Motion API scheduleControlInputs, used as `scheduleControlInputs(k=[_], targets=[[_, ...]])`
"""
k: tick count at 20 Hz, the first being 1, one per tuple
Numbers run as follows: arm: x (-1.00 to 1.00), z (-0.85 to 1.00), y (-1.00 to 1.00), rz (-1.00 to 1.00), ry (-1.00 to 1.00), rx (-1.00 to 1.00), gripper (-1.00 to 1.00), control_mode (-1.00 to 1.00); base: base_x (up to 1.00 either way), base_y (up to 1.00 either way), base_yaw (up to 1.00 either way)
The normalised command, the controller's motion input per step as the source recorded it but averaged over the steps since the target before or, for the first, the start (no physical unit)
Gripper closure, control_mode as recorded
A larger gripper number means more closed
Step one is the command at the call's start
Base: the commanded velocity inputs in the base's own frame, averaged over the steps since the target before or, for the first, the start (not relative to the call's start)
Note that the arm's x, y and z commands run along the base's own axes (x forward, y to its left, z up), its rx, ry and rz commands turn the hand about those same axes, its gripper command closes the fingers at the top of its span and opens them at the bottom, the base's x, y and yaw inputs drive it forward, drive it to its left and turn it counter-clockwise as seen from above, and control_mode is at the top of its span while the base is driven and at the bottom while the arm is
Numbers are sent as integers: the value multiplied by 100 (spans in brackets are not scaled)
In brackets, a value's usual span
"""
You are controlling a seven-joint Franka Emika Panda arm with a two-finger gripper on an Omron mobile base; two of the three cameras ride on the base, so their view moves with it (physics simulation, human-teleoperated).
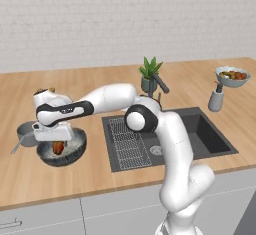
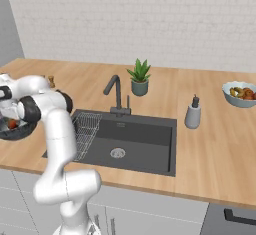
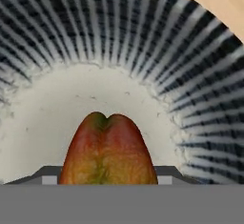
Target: Pick the bell pepper from the sink and place it in the bowl. Then pick the bowl and place it in the microwave. Then close the microwave door and press the start button.
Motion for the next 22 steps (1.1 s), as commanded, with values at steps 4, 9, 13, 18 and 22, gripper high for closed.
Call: scheduleControlInputs(k=[4, 9, 13, 18, 22], targets=[[-1, -43, 0, 0, 0, 0, 100, -100, 0, 0, 0], [-21, -12, -2, 0, -1, 0, -100, -100, 0, 0, 0], [-23, 0, -9, 0, -6, 0, -100, -100, 0, 0, 0], [-25, 0, -23, 0, -7, 1, -100, -100, 0, 0, 0], [-31, 0, -41, 0, -7, 4, -100, -100, 0, 0, 0]])
